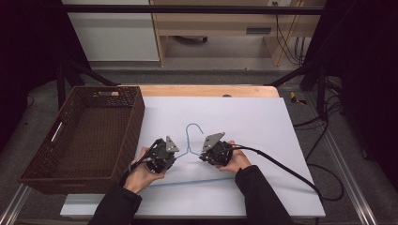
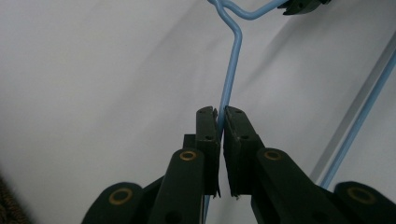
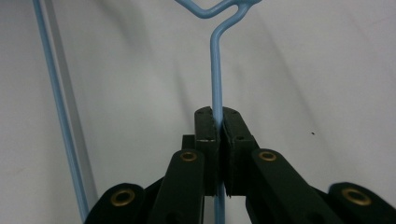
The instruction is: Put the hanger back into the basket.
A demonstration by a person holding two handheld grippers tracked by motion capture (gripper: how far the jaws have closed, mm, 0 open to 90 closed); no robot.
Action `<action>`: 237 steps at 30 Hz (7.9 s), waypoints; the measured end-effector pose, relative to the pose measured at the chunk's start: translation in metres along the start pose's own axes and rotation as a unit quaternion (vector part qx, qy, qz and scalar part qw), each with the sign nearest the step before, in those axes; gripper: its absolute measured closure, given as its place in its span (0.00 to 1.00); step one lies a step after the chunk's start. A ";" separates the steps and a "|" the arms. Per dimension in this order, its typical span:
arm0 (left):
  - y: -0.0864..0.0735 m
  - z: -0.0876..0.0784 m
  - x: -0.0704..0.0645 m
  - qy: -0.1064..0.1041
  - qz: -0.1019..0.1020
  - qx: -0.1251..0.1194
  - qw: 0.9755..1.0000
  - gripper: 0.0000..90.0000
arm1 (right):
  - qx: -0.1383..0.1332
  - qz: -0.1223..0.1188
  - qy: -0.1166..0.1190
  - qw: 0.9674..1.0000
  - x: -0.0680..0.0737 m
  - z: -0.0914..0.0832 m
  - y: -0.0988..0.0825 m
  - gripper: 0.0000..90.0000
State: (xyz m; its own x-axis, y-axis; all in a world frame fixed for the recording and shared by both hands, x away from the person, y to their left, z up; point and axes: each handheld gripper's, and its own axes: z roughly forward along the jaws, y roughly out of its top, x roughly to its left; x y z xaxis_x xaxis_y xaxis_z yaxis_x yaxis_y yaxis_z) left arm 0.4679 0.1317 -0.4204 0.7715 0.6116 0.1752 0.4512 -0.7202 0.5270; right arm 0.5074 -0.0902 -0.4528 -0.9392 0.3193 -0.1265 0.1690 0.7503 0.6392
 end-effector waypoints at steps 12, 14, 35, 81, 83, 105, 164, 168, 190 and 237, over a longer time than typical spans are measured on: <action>0.005 -0.011 0.002 -0.006 0.001 -0.024 1.000 0.66 | -0.001 -0.005 0.004 1.000 0.003 -0.004 0.001 0.97; 0.006 -0.007 0.002 -0.011 0.006 -0.017 1.000 0.61 | -0.003 -0.009 0.004 1.000 0.004 -0.006 0.001 0.97; 0.005 0.012 -0.001 -0.028 0.052 0.040 0.997 0.93 | -0.006 -0.010 0.013 1.000 0.007 -0.012 0.002 0.97; 0.014 -0.058 -0.006 0.011 -0.046 -0.080 0.996 0.97 | -0.181 0.249 -0.169 0.936 0.025 -0.150 -0.102 0.09; 0.015 -0.063 -0.005 0.015 -0.049 -0.083 0.995 0.97 | -0.180 0.252 -0.173 0.935 0.025 -0.151 -0.106 0.09; 0.036 -0.107 0.038 0.040 -0.049 -0.073 0.995 0.97 | -0.164 0.273 -0.196 0.927 0.028 -0.158 -0.121 0.05; -0.053 -0.187 0.172 0.162 -0.179 -0.046 0.969 0.97 | -0.157 0.288 -0.205 0.922 0.027 -0.157 -0.124 0.04; -0.066 -0.189 0.181 0.169 -0.190 -0.042 0.966 0.97 | -0.157 0.289 -0.208 0.921 0.027 -0.158 -0.124 0.03; -0.112 -0.177 0.209 0.208 -0.217 -0.005 0.954 0.97 | -0.151 0.282 -0.207 0.925 0.027 -0.156 -0.124 0.03; -0.146 -0.127 0.187 0.161 -0.259 -0.027 0.952 0.60 | -0.151 0.283 -0.207 0.924 0.026 -0.156 -0.125 0.03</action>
State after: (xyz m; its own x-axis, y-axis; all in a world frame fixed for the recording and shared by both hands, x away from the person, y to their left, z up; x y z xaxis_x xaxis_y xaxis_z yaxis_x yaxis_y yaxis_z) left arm 0.4893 0.3928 -0.3591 0.2711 0.9550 0.1206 0.7028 -0.2820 0.6531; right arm 0.4153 -0.2658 -0.4175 -0.5198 0.8526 0.0536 0.4480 0.2186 0.8669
